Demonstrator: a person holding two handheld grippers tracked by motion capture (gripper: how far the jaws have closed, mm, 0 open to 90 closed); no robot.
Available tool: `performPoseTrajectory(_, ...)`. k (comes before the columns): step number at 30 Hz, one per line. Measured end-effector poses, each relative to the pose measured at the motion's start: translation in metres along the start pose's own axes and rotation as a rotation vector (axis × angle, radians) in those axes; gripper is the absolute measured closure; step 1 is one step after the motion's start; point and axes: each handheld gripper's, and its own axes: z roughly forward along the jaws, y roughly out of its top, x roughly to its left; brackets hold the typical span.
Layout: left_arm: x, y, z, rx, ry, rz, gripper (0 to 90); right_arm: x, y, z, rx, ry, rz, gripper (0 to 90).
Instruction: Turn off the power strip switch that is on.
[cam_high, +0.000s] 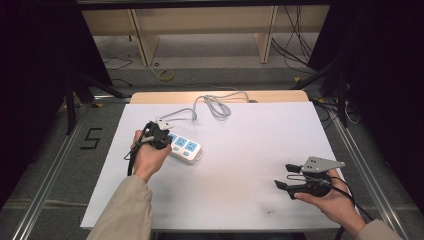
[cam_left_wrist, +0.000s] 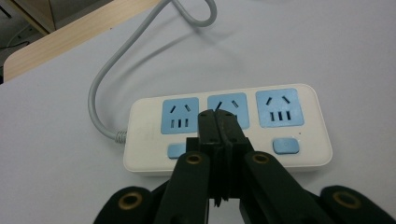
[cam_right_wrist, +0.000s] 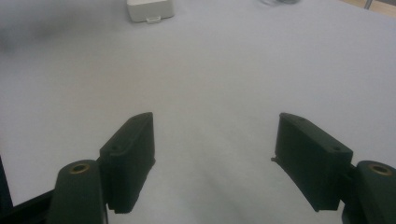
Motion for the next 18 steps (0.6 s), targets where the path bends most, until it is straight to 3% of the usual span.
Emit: performPoseTrajectory(18,0.0039,0.0059,0.0086,0.014,-0.001,-0.008,89.8,-0.0002,-0.0012,-0.0016,0.0,-0.004,0.0,28.9)
